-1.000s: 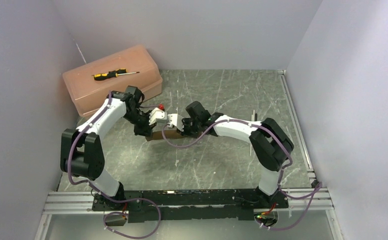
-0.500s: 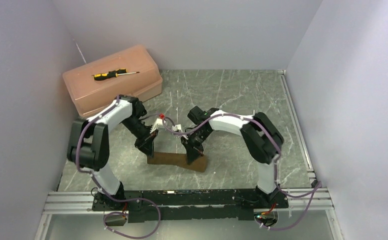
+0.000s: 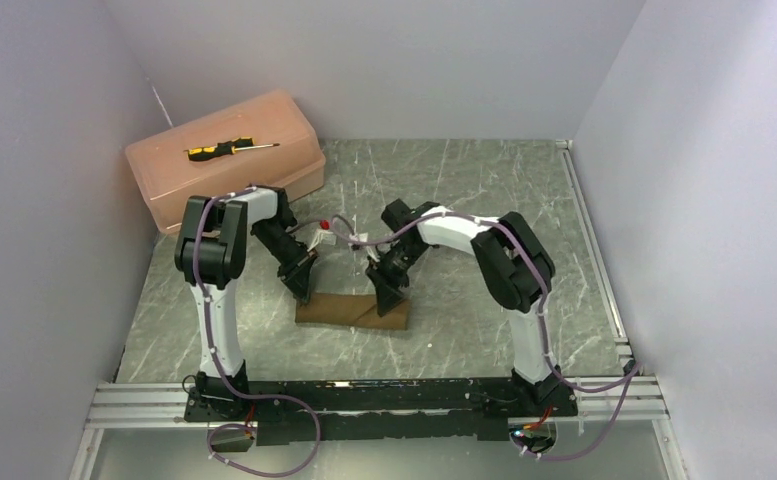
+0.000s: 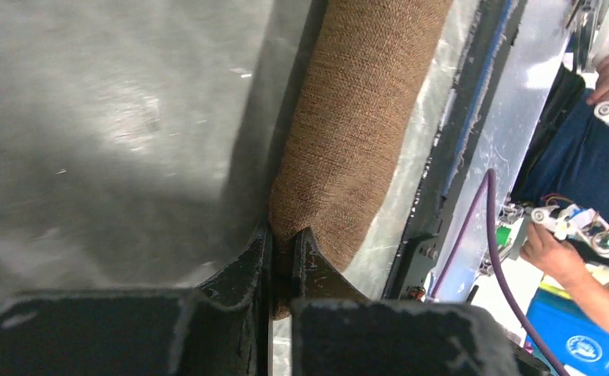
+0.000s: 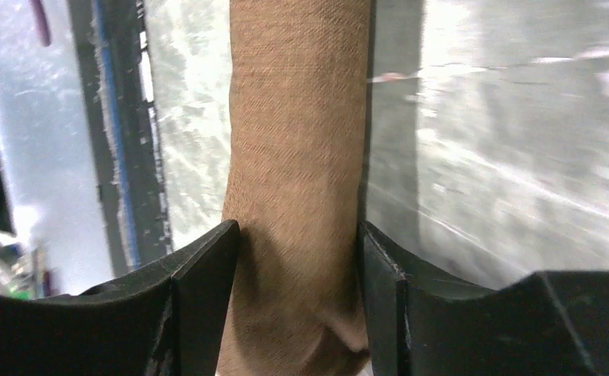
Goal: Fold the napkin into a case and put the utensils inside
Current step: Turn over the smaller rectangle folded napkin at the center of the board, then move the smaller rectangle-folded napkin to the center of the board.
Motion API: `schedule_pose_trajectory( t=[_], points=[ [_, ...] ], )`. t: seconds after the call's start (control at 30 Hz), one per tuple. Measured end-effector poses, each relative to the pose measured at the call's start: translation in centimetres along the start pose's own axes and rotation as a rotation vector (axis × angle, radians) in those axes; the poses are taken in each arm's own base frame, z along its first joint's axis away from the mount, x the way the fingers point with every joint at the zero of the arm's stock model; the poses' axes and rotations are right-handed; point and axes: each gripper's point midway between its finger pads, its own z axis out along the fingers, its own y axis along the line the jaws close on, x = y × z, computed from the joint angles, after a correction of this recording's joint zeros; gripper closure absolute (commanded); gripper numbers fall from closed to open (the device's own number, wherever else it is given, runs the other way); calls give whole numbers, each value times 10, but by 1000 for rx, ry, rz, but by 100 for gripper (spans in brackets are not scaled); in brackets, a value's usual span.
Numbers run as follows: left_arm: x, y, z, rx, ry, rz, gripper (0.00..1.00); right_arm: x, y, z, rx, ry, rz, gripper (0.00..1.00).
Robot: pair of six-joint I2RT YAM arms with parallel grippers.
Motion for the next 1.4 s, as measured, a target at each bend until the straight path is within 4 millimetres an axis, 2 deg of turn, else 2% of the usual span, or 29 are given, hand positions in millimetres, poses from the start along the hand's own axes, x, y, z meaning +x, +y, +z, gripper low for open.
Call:
schedule_pose_trajectory(
  t=[0.1,0.23,0.3,0.33,0.43,0.5,0.63,0.7,0.77,0.83,0.97,1.07,1.17,1.3,1.4],
  points=[
    [-1,18,-3,-13,-13,-73,97,-12,-18,-22,105,-60,-37,39],
    [-1,20,-4,-24,-15,-151,97,-23,-33,-48,238,-124,-58,40],
    [-1,21,-4,-33,-13,-184,97,-23,-36,-57,314,-142,-58,46],
    [-1,21,-5,-37,-12,-198,97,-22,-37,-61,348,-150,-54,54],
    [-1,21,-4,-50,-18,-249,97,-16,-35,-75,450,-190,-28,100],
    [0,20,-3,-64,-29,-279,97,-14,-29,-86,515,-242,-14,100],
    [1,20,-3,-100,-52,-324,97,-21,5,-100,550,-416,-52,100],
    [1,20,-3,-118,-59,-345,97,-24,26,-95,502,-504,-93,100],
    [1,21,-3,-133,-63,-370,97,-21,39,-81,431,-543,-101,100],
    [1,21,-4,-146,-65,-395,97,-15,39,-62,357,-544,-68,100],
    [-1,21,-3,-167,-80,-449,97,-5,11,-37,253,-541,71,100],
    [-5,21,-1,-181,-90,-486,97,2,-15,-37,219,-572,176,100],
    [-15,21,3,-179,-113,-510,97,3,-41,-52,236,-613,241,100],
    [-28,26,3,-183,-156,-529,97,-5,-69,-78,335,-641,253,100],
    [-44,33,0,-180,-201,-539,97,-15,-80,-95,433,-655,217,100]
  ],
)
